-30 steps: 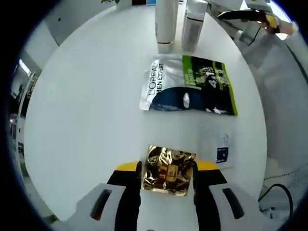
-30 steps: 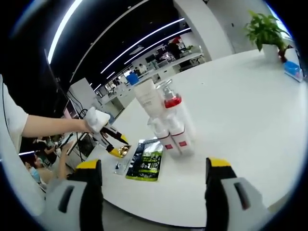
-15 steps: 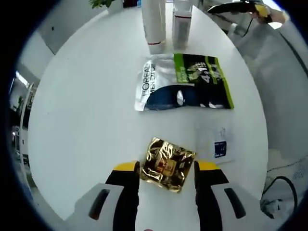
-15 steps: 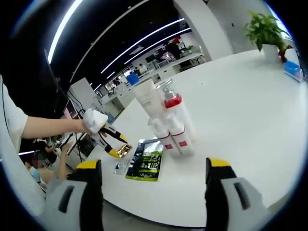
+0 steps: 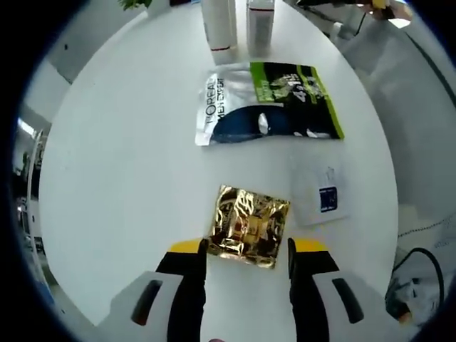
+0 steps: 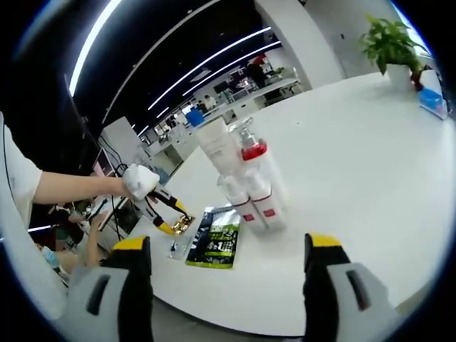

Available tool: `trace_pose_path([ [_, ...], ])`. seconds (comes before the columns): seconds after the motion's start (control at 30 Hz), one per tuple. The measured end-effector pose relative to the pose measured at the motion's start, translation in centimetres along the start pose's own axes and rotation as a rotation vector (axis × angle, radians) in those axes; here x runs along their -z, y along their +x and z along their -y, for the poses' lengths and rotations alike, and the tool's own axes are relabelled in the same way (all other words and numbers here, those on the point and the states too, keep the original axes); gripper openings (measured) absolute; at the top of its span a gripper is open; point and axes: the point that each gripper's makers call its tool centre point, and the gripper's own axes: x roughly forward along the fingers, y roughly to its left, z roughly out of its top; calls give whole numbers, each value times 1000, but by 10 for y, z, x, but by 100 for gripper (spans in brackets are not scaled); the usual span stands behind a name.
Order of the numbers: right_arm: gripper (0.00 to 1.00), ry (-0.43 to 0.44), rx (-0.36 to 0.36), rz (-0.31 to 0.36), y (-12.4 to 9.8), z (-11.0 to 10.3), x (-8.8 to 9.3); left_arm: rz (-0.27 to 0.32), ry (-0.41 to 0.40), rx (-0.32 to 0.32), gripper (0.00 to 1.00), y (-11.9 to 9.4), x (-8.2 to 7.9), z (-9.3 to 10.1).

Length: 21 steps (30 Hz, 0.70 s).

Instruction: Arrange the skincare products in the storage area until every visible bottle or jar stands upright without overlapping.

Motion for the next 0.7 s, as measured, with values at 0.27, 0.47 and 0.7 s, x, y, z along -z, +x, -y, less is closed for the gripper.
trace_pose_path([
  [0.27,89,1,0,-1,0,1,0,5,-42,-11,37,-1,1,-2],
  [0.47,89,1,0,-1,0,1,1,10,-66,-17,37,-1,2,-2],
  [0.7,89,2,0,0,0,0,1,12,-90,-26,37,-4,2,-3],
])
